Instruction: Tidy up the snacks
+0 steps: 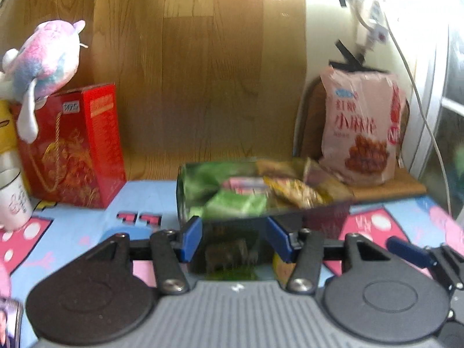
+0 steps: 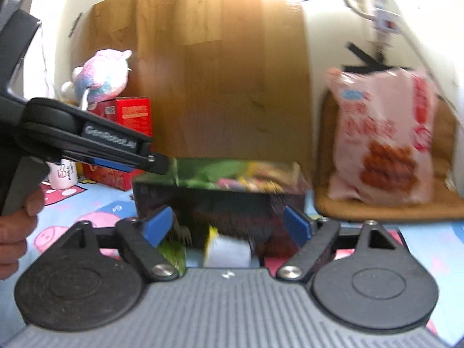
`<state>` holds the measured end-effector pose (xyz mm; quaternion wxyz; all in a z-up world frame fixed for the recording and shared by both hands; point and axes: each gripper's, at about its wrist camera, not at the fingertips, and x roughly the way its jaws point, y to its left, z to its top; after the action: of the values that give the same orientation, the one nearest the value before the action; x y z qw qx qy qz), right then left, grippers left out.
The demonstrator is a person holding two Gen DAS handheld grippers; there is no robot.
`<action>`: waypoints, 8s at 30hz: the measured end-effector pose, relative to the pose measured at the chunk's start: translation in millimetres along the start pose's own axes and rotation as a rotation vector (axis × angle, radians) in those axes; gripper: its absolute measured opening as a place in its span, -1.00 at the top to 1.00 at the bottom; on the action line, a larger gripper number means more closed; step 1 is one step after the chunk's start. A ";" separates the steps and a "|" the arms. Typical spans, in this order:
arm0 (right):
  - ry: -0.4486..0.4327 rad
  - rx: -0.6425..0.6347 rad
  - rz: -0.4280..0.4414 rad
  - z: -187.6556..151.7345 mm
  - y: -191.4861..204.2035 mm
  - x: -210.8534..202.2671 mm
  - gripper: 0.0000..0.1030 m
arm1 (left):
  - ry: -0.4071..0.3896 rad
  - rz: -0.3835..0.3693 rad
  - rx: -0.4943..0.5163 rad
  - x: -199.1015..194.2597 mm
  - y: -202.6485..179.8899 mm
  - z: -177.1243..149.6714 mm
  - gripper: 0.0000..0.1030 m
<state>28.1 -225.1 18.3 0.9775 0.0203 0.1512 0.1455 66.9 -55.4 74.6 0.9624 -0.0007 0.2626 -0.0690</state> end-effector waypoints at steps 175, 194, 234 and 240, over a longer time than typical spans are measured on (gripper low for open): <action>0.406 0.065 0.316 -26.3 92.6 8.2 -0.11 | 0.054 -0.250 -0.448 -57.7 151.8 -123.0 -0.27; 0.557 0.696 0.425 -40.6 -10.6 13.1 0.95 | 0.109 -0.380 -0.420 -35.3 133.0 -105.7 -0.30; 0.185 0.307 0.259 64.7 -45.7 88.7 0.72 | 0.003 -0.181 -0.046 63.7 37.8 58.8 -0.50; 0.148 0.427 0.297 29.5 -75.8 60.5 0.66 | -0.069 -0.137 -0.122 25.2 64.2 15.5 -0.55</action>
<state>113.2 -279.9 22.5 0.9053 0.2375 0.2448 0.2532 104.7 4.2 72.7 0.9620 -0.0799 0.2324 -0.1185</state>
